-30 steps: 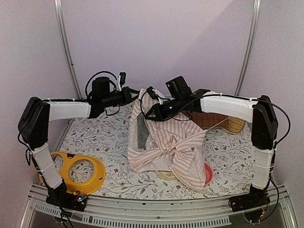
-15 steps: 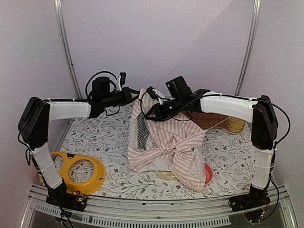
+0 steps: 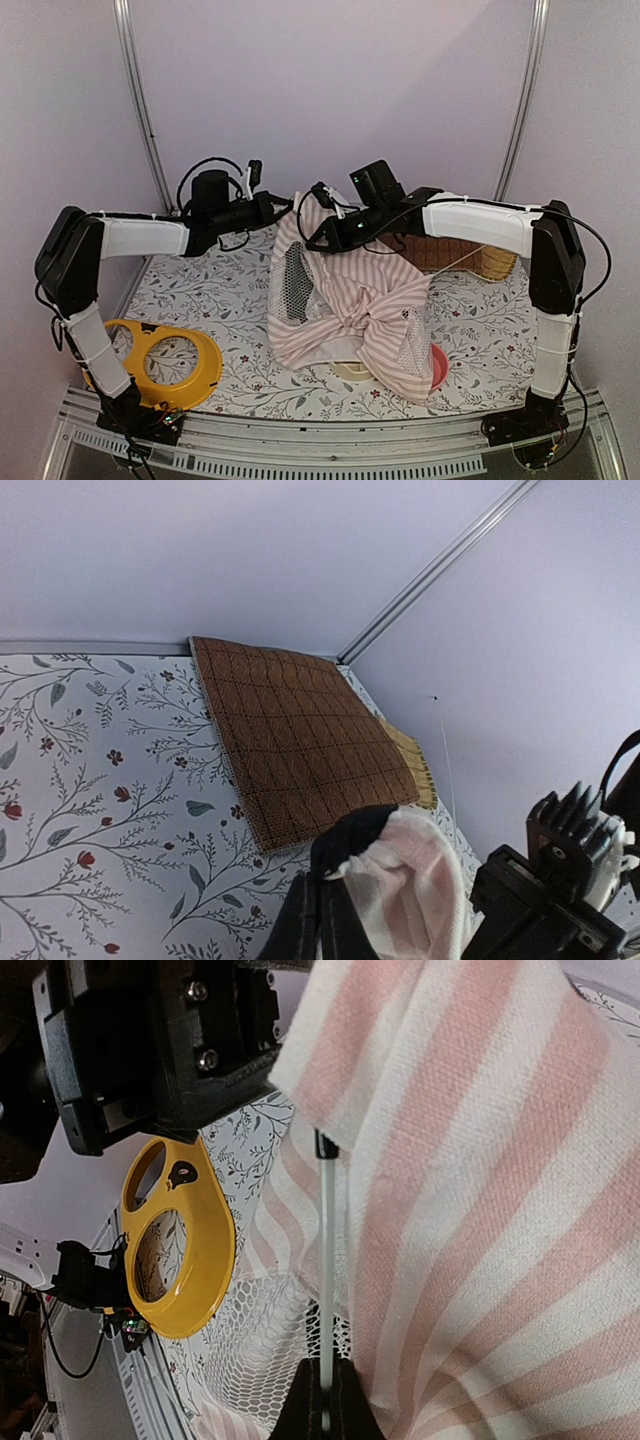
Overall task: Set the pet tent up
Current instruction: Insert the tent pole into the pole socket of the pet tent, then pick up the tent pole from the tent.
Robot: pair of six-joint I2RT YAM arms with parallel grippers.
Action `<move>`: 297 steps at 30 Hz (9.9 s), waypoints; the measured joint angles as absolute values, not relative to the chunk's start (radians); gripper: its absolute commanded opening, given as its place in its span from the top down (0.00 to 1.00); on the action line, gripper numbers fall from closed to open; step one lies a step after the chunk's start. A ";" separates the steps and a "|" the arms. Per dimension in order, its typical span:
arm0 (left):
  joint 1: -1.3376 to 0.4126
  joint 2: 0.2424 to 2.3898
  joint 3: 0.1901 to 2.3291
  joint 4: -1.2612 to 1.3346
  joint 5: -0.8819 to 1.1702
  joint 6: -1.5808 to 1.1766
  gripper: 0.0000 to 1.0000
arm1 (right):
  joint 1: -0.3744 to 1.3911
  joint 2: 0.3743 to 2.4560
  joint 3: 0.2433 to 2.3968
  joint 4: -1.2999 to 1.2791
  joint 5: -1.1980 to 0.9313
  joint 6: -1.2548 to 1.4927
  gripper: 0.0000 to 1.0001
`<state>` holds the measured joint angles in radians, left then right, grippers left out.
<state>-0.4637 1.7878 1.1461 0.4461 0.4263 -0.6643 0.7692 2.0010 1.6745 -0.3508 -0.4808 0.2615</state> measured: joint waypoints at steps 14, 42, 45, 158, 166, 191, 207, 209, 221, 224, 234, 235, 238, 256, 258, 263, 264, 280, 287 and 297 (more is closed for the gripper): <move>-0.532 1.690 1.039 0.481 0.312 -0.533 1.00 | 0.758 2.019 1.724 -0.351 -0.500 0.314 1.00; -0.572 1.669 1.192 0.202 0.238 -0.548 0.68 | 0.758 2.051 1.741 -0.343 -0.503 0.344 1.00; -0.579 1.690 1.221 0.165 0.235 -0.560 0.71 | 0.758 2.051 1.741 -0.343 -0.504 0.344 1.00; -0.579 1.648 1.107 0.181 0.223 -0.770 1.00 | 0.760 2.223 2.009 -0.467 -0.468 0.360 1.00; -0.567 1.685 1.074 0.257 0.229 -0.799 1.00 | 0.761 2.247 2.022 -0.471 -0.455 0.358 0.91; -0.516 1.841 1.112 0.321 0.307 -0.862 1.00 | 0.816 1.787 1.529 -0.653 -0.154 0.273 0.23; -0.509 1.841 1.112 0.339 0.330 -0.877 1.00 | 0.999 1.336 0.991 -0.937 -0.041 0.455 0.32; -0.509 1.841 1.112 0.339 0.330 -0.877 1.00 | 1.017 1.324 0.983 -0.969 -0.034 0.481 0.32; -0.508 1.841 1.116 0.339 0.340 -0.877 1.00 | 1.048 1.221 0.952 -1.156 -0.027 0.569 0.18; -0.507 1.841 1.118 0.339 0.345 -0.877 1.00 | 1.048 1.209 0.930 -1.174 -0.033 0.569 0.17; -0.499 1.841 1.122 0.339 0.347 -0.880 1.00 | 1.049 1.232 0.841 -1.200 -0.047 0.569 0.26; -0.498 1.841 1.122 0.339 0.347 -0.880 1.00 | 1.049 1.245 0.831 -1.197 -0.053 0.569 0.29; -0.498 1.841 1.124 0.339 0.347 -0.880 1.00 | 1.049 1.272 0.820 -1.188 -0.059 0.563 0.38; -0.496 1.841 1.139 0.333 0.351 -0.880 1.00 | 1.050 1.396 0.820 -1.135 -0.004 0.554 0.44; -0.496 1.841 1.140 0.333 0.352 -0.880 1.00 | 1.050 1.401 0.820 -1.134 0.016 0.567 0.58; -0.495 1.841 1.142 0.332 0.350 -0.880 1.00 | 1.053 1.402 0.823 -1.139 0.061 0.593 0.99; -0.490 1.841 1.145 0.332 0.343 -0.879 1.00 | 1.055 1.402 0.828 -1.150 0.084 0.583 1.00; -0.451 1.841 1.263 0.266 0.372 -0.838 1.00 | 1.055 1.593 1.416 -1.064 0.176 0.411 1.00; -0.404 1.840 1.300 0.216 0.383 -0.795 0.91 | 1.036 1.790 1.557 -0.899 0.167 0.346 1.00; -0.321 1.788 1.418 0.079 0.369 -0.691 0.60 | 1.000 1.862 1.588 -0.776 0.143 0.335 1.00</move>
